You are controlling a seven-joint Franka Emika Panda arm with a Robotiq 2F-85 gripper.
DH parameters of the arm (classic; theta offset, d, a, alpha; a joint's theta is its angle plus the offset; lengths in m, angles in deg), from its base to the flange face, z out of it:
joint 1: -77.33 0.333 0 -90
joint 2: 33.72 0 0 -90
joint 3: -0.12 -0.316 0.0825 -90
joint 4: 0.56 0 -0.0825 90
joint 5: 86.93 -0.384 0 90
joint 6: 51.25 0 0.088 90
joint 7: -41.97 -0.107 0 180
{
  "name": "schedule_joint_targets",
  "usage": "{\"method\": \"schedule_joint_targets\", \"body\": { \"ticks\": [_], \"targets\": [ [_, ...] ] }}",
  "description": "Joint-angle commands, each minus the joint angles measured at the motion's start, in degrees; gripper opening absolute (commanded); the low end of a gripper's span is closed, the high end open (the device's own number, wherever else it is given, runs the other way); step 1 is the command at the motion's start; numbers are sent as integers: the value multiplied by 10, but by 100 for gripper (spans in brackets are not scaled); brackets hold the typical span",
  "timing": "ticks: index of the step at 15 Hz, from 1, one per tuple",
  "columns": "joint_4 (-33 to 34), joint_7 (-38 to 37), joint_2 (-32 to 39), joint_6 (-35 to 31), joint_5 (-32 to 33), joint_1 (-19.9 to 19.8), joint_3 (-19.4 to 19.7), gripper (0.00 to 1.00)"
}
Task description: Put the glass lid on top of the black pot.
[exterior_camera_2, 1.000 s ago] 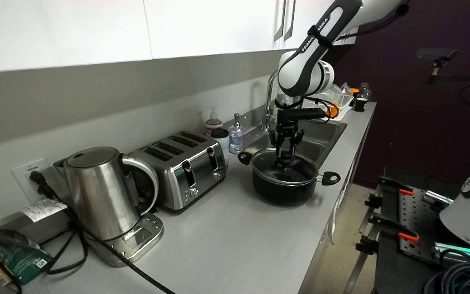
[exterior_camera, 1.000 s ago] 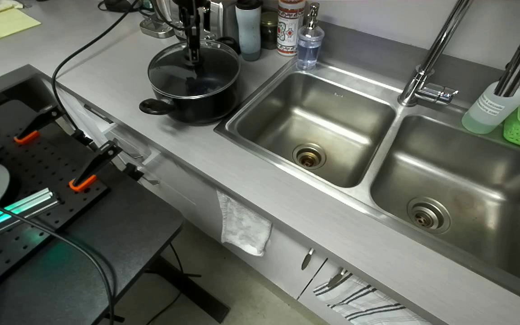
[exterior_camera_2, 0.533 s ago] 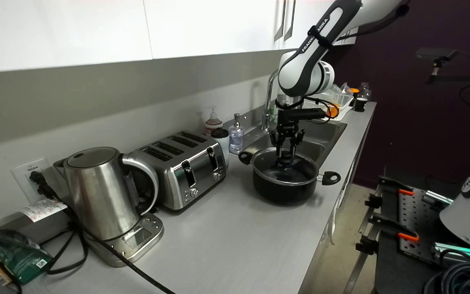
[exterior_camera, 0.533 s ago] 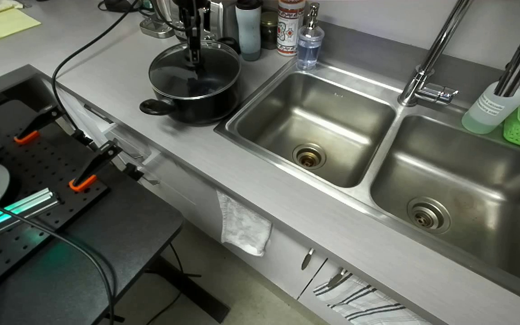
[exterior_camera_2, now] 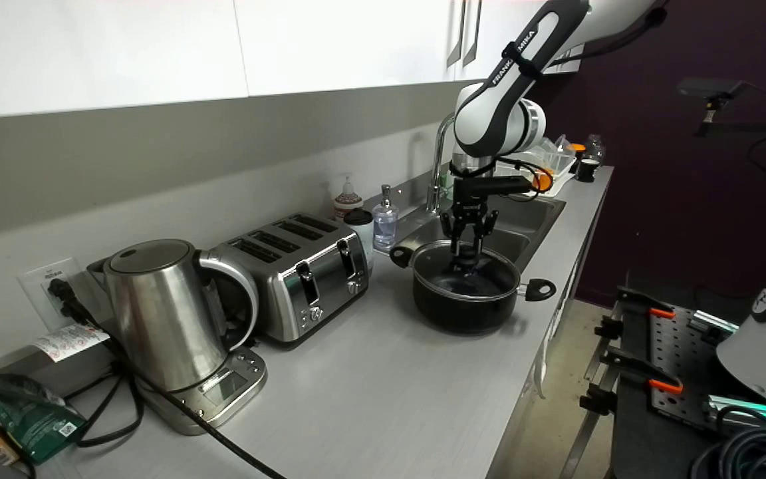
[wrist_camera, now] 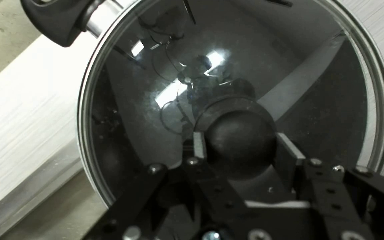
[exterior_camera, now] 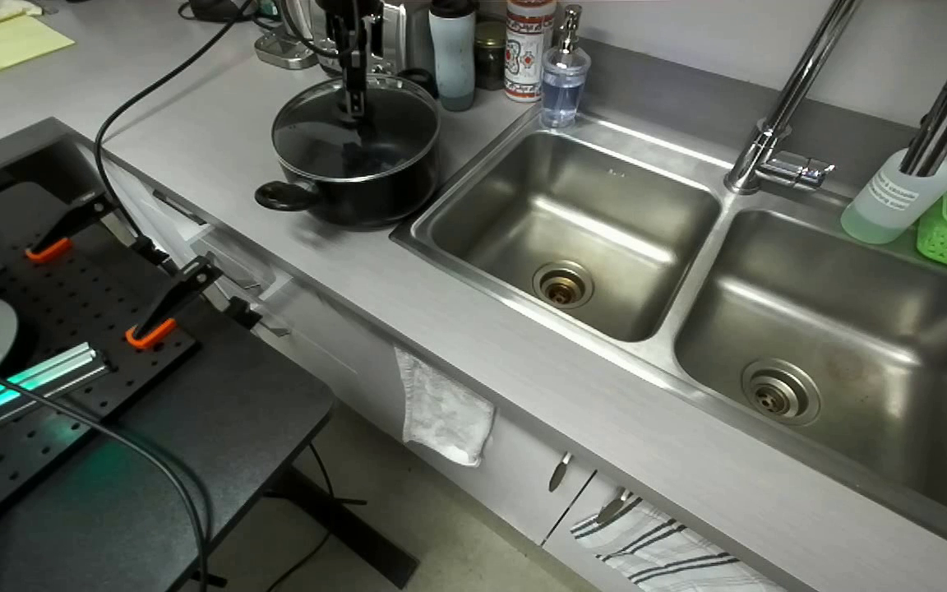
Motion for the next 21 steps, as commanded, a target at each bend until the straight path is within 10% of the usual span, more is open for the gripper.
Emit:
{"method": "schedule_joint_targets", "body": {
  "ticks": [1, 21],
  "targets": [
    [2, 0, -15, 18, -7, 1, 5, 27],
    [0, -13, -21, 20, 5, 7, 15, 27]
  ]
}}
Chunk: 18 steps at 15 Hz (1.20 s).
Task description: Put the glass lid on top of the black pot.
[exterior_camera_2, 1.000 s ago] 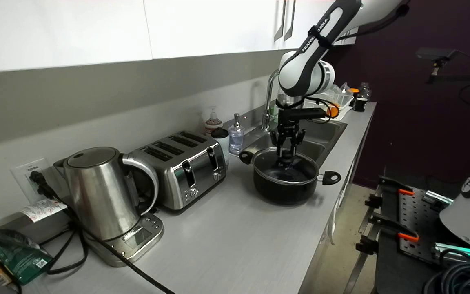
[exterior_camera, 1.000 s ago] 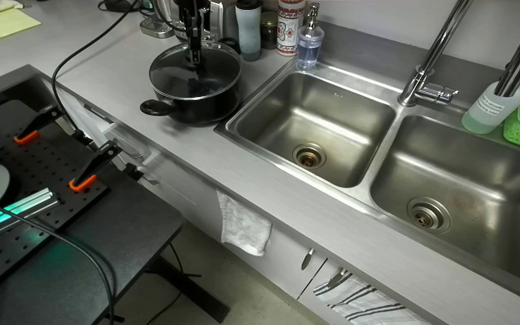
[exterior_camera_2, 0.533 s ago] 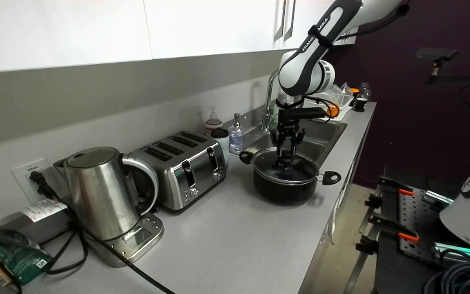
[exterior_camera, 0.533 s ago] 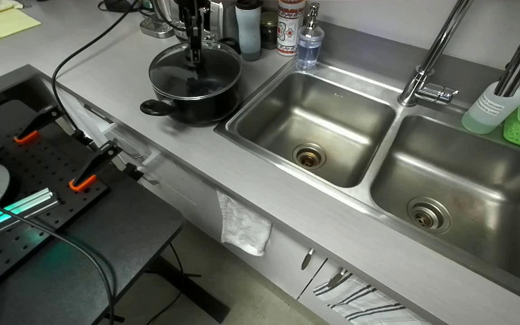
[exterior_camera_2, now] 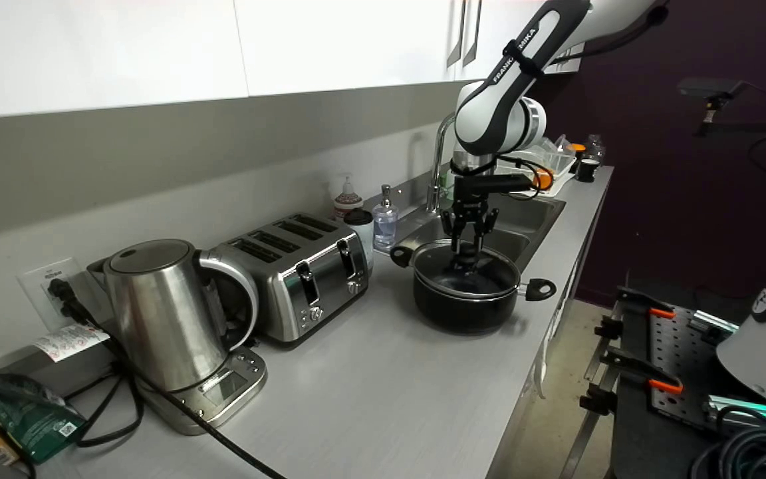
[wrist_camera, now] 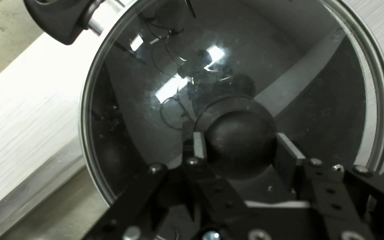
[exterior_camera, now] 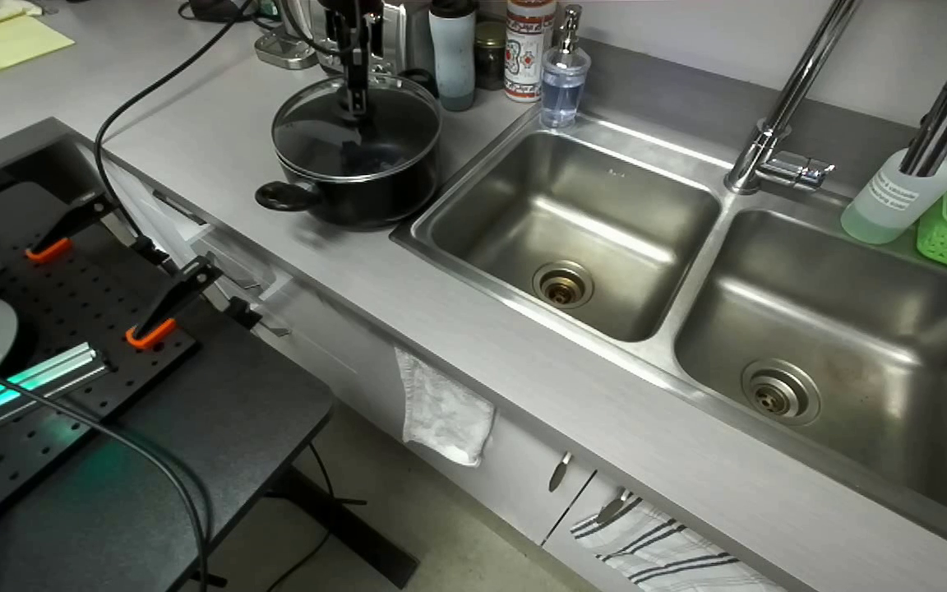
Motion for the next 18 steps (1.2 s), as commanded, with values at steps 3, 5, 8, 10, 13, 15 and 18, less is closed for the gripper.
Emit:
{"method": "schedule_joint_targets", "body": {
  "ticks": [3, 5, 8, 10, 13, 15, 18],
  "targets": [
    [-2, -12, -21, 18, 6, 6, 12, 27],
    [-3, -13, -22, 19, 6, 7, 12, 27],
    [-5, -15, -26, 18, 9, 8, 13, 27],
    [-5, -17, -28, 19, 11, 10, 14, 27],
    [-4, -19, -29, 21, 13, 11, 16, 27],
    [-3, -18, -27, 22, 14, 11, 16, 27],
    [1, -18, -22, 29, 12, 10, 16, 27]
  ]
}}
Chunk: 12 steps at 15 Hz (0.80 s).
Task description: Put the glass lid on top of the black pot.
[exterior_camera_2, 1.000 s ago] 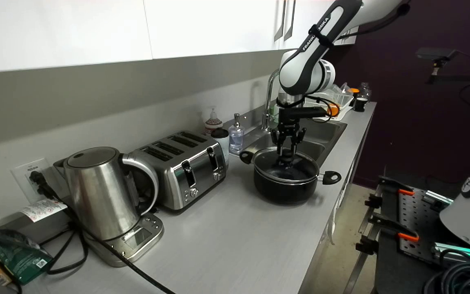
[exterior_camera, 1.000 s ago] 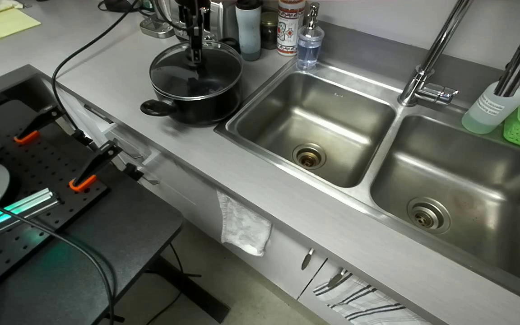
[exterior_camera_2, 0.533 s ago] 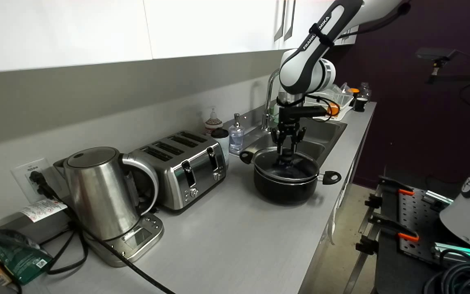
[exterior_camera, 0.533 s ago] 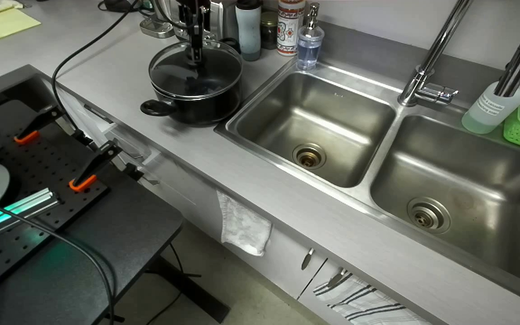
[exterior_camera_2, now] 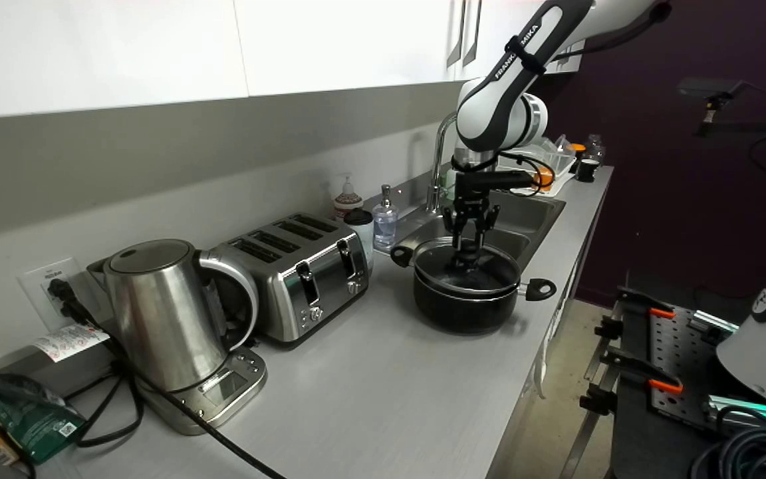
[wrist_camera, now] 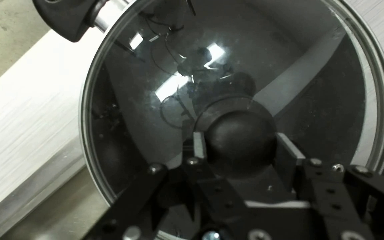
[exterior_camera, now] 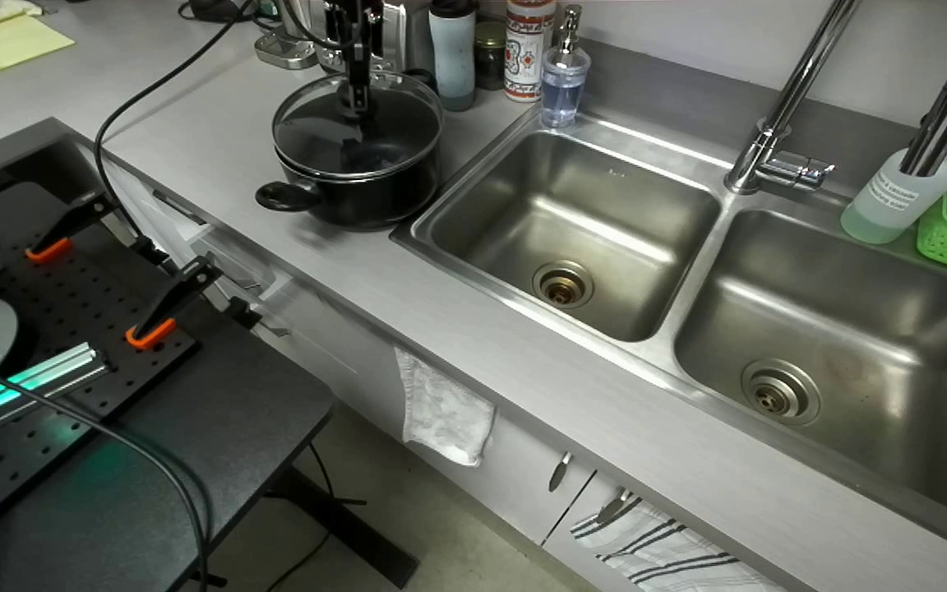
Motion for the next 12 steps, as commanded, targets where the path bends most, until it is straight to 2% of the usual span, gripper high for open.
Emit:
{"method": "schedule_joint_targets", "body": {
  "ticks": [1, 12],
  "targets": [
    [2, -17, -14, 25, 9, 7, 9, 27],
    [8, -27, -6, 38, 13, 11, 11, 27]
  ]
}}
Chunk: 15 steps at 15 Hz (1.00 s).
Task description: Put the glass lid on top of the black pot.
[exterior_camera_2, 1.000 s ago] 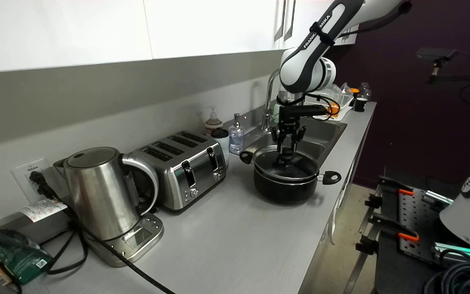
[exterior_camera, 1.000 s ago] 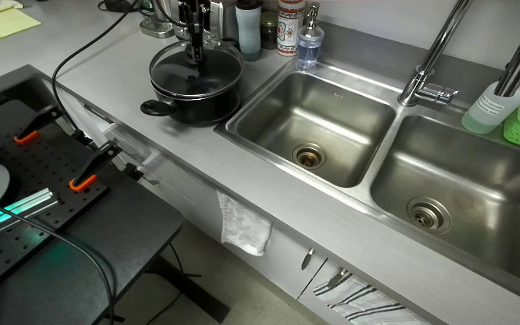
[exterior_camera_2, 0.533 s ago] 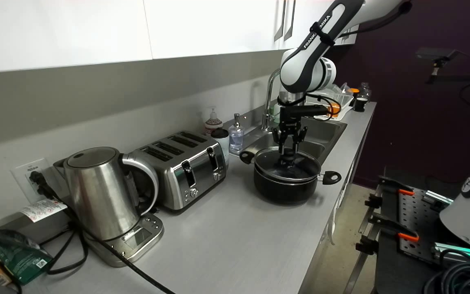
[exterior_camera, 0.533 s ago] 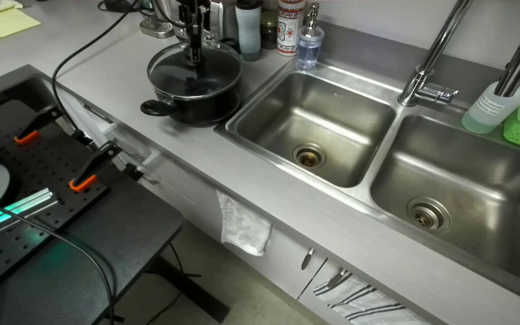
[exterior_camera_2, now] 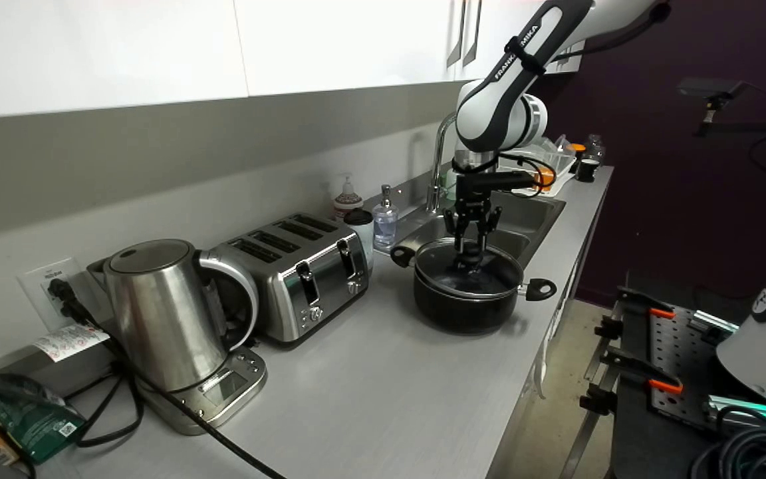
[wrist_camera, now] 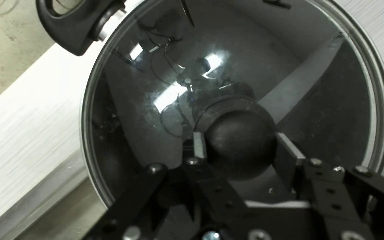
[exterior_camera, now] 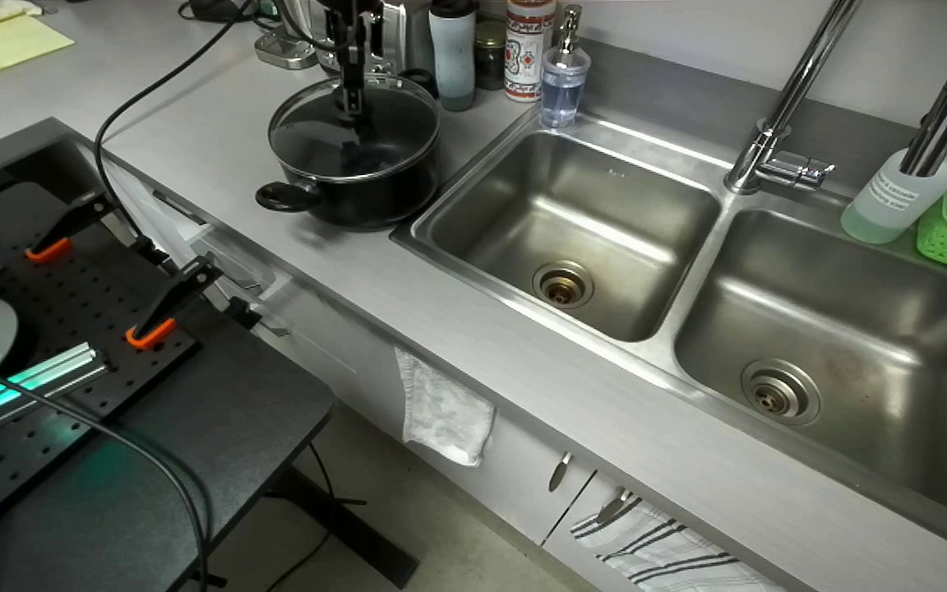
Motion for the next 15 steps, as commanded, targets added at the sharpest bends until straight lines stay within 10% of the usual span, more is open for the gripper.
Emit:
{"method": "schedule_joint_targets", "body": {
  "ticks": [1, 15],
  "targets": [
    [10, -22, -5, 24, 13, 8, 11, 27],
    [46, -57, 29, 54, 24, 15, 18, 25]
  ]
}}
